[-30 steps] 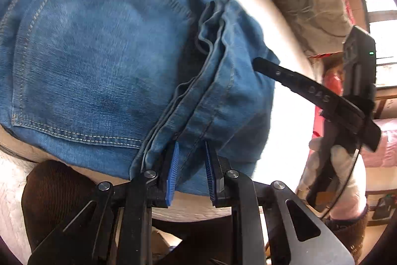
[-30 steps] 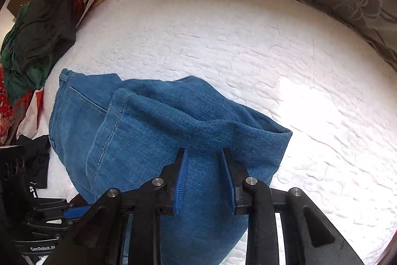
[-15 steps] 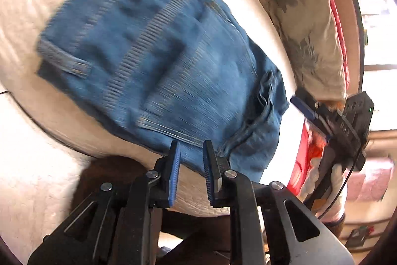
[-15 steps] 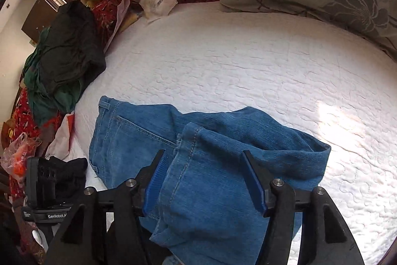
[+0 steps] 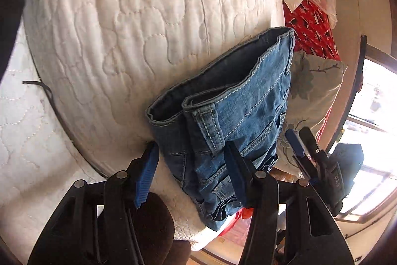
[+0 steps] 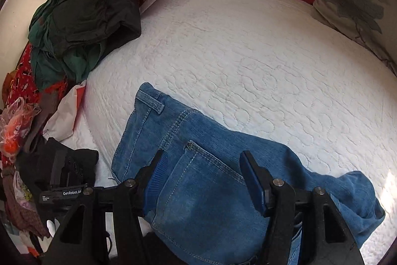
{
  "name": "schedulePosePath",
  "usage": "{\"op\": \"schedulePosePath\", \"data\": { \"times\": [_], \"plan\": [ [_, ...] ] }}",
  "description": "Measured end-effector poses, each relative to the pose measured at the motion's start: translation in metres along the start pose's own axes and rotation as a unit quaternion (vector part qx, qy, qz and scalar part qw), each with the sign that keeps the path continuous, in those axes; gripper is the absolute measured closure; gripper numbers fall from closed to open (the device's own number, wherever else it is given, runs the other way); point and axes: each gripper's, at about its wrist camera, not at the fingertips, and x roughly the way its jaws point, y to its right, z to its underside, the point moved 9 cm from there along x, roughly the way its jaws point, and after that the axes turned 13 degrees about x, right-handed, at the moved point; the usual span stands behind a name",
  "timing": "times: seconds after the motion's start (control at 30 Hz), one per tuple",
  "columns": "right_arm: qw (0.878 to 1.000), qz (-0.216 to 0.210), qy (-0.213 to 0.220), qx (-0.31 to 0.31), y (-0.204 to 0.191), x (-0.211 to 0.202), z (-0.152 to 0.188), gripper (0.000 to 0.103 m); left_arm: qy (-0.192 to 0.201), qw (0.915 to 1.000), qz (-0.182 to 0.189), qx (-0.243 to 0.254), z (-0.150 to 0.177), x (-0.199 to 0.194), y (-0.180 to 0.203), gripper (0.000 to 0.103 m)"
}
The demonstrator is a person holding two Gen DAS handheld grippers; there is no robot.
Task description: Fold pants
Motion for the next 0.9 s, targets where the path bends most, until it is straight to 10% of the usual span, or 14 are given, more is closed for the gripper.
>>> {"op": "schedulePosePath", "data": {
  "times": [0.4, 0.57, 0.67, 0.9],
  "plan": [
    [0.969, 0.051, -0.088, -0.224, -0.085, 0.101, -0.027, 0.038, -0.009, 0.9999, 0.006, -0.003, -0.001, 0.004, 0.001, 0.046],
    [0.951, 0.068, -0.104, -0.285, -0.105, 0.114, -0.02, 0.061, -0.013, 0.9999, -0.009, 0.005, -0.002, 0.004, 0.002, 0.065],
    [0.951, 0.057, -0.1, -0.288, -0.102, 0.098, -0.016, 0.084, -0.01, 0.9994, -0.022, 0.027, -0.001, 0.001, 0.008, 0.077],
    [0.974, -0.003, -0.043, -0.224, -0.094, 0.037, -0.02, 0.087, 0.025, 0.9878, -0.069, 0.138, 0.012, -0.018, 0.05, 0.08]
  ]
}}
